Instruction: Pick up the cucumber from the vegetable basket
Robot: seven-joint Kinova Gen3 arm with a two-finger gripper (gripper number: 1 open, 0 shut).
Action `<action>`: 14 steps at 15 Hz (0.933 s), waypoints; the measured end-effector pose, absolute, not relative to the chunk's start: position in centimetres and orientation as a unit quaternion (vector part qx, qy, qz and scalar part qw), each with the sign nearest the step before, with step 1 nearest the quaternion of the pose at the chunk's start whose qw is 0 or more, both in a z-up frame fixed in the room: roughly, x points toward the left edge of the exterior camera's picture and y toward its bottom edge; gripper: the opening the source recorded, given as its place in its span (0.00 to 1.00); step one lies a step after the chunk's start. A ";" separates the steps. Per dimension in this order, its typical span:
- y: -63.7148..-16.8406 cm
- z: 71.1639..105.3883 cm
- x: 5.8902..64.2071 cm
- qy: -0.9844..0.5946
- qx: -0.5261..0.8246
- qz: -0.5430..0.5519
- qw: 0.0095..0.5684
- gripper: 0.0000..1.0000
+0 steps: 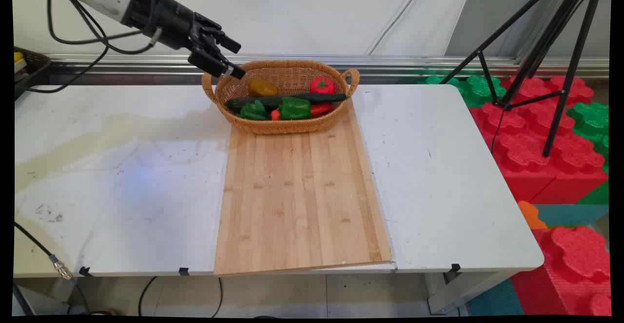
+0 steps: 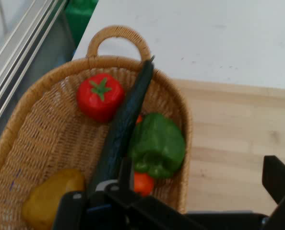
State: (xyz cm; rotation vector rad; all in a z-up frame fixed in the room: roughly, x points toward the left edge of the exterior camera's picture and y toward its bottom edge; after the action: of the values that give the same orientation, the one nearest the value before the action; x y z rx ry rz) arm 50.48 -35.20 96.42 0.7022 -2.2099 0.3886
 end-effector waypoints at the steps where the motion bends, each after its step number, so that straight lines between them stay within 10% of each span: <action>1: -35.7 95.9 50.5 -0.869 0.277 0.158 0.378 1.00; 14: -43.7 89.4 46.9 -0.884 0.293 0.195 0.306 1.00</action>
State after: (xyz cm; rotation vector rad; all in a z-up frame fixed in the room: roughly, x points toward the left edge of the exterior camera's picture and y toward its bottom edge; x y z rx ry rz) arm 46.95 -43.73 89.39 0.7756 -2.3406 0.5163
